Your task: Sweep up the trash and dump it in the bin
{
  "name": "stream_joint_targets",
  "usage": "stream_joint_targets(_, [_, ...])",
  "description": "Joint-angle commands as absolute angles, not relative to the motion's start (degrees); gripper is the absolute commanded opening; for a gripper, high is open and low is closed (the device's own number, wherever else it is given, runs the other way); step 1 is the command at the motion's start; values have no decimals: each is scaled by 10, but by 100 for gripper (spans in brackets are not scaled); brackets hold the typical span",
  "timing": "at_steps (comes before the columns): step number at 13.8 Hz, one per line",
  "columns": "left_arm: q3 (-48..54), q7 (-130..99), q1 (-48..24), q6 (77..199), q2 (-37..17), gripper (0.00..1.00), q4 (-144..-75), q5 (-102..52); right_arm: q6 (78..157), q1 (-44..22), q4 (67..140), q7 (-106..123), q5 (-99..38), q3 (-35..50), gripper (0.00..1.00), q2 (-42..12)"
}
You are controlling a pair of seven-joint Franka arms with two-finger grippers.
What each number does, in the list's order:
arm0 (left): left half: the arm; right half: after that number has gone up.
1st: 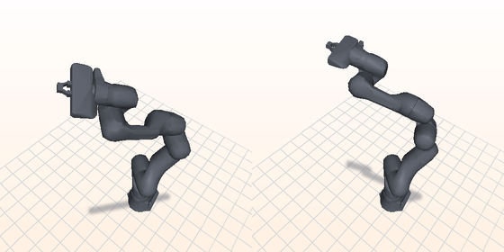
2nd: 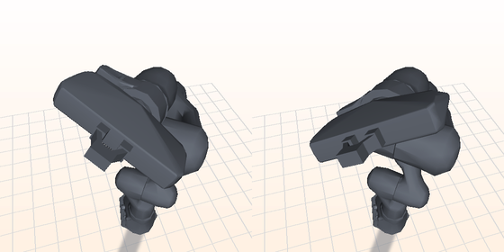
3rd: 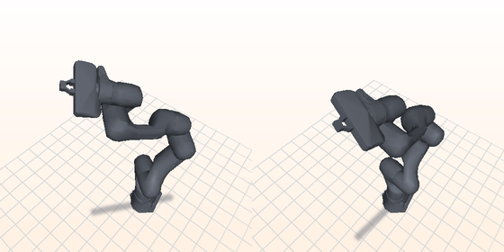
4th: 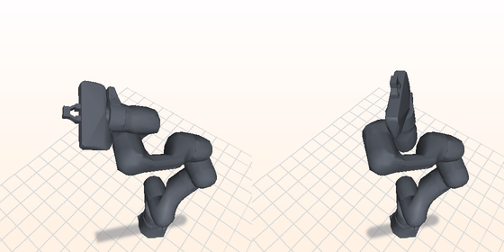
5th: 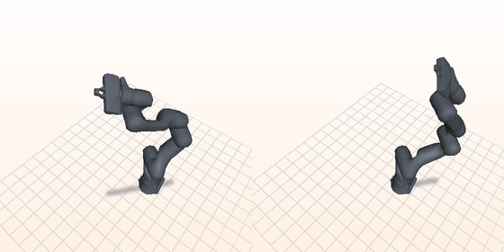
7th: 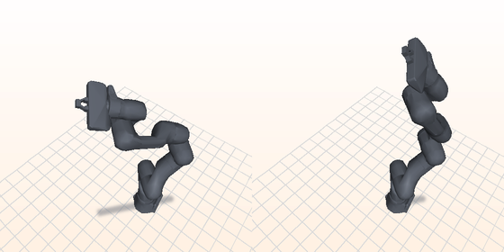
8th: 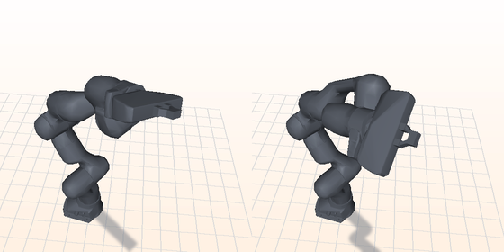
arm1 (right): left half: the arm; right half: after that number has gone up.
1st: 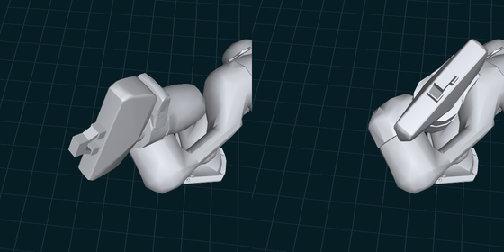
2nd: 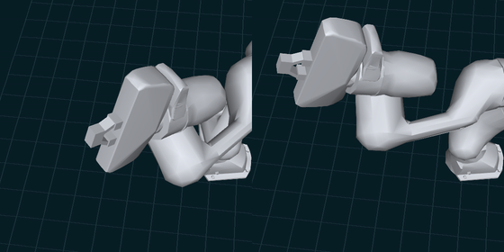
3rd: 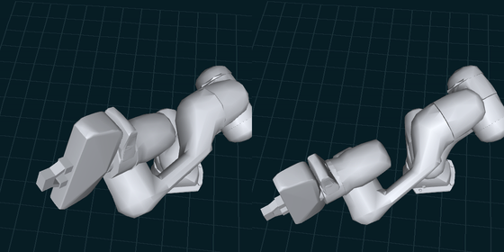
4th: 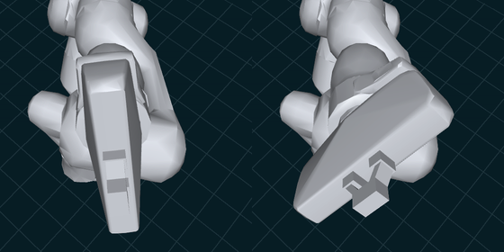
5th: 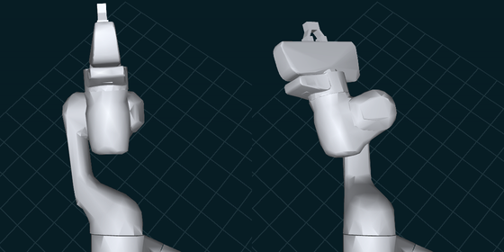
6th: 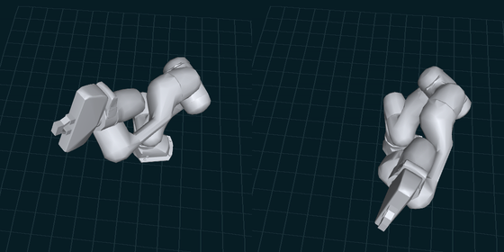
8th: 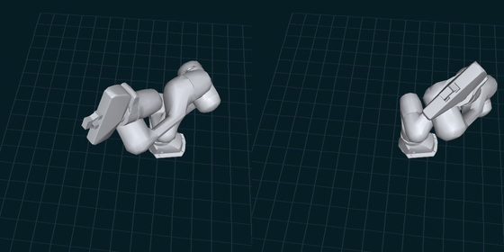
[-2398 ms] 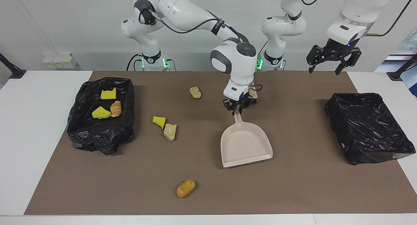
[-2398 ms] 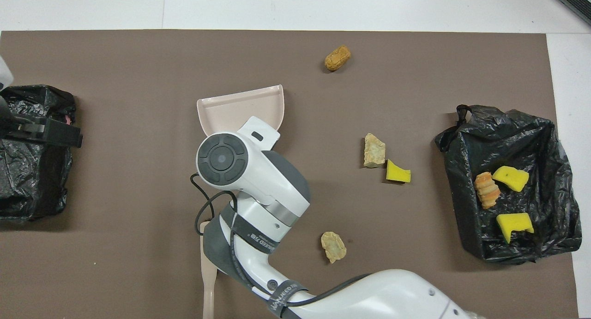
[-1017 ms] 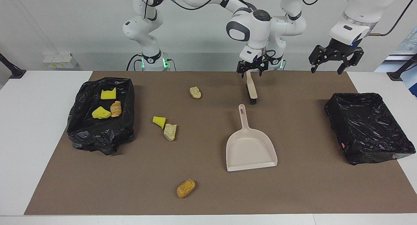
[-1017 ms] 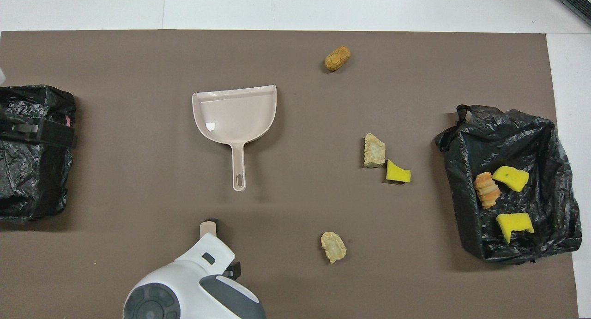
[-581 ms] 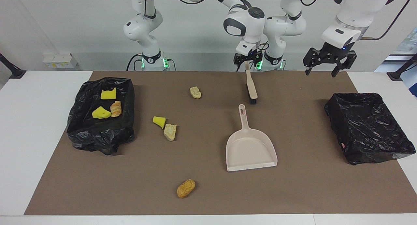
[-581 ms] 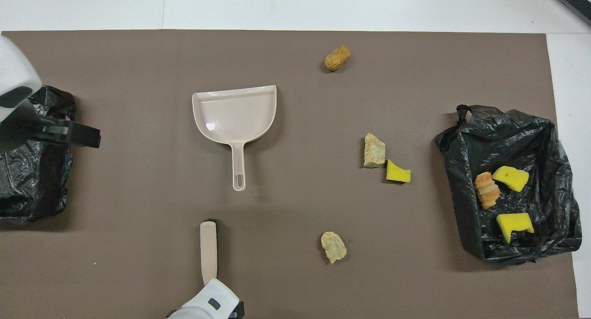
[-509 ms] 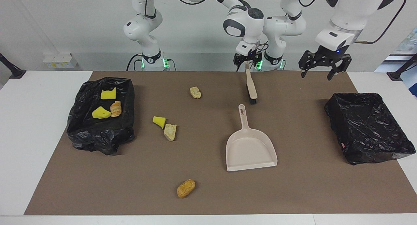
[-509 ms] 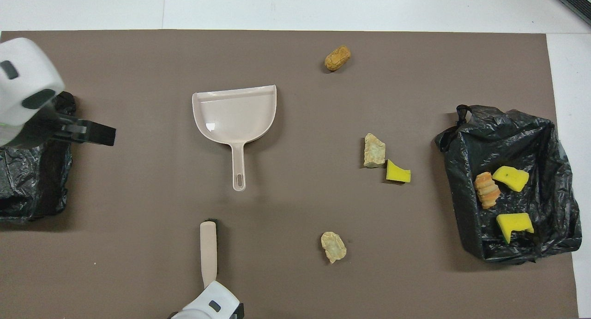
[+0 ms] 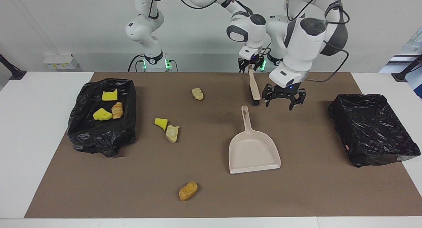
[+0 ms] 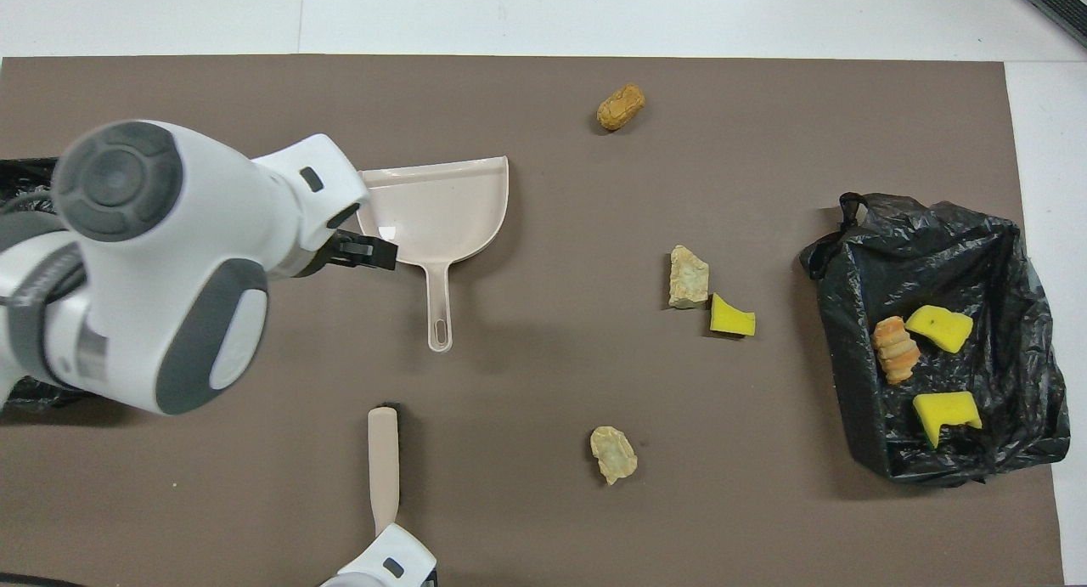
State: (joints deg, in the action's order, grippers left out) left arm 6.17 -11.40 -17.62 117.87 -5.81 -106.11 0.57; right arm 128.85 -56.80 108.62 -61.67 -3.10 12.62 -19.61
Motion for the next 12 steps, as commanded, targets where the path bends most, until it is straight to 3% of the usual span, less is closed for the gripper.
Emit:
stream_joint_targets(1, [54,-186,-214,1252,-96,100,-1094,4,1295,-570,1071,-633,-30,123,64,-201])
stream_joint_targets(5, [54,-234,-229,1324,-105,100,-1147,4,1297,-570,1066,-635,-27,121,38,-202])
stream_joint_targets(6, [54,-241,-229,1332,-105,100,-1151,4,1299,-568,1067,-635,-24,121,23,-202])
stream_joint_targets(7, [54,-254,-229,1332,-105,98,-1152,4,1299,-568,1067,-635,-23,121,2,-202])
stream_joint_targets(10, [55,-260,-236,1349,-122,88,-1154,4,1286,-557,1070,-633,-16,120,0,-200])
stream_joint_targets(12, [55,-262,-237,1349,-123,80,-1159,4,1237,-532,1074,-634,-15,120,0,-193])
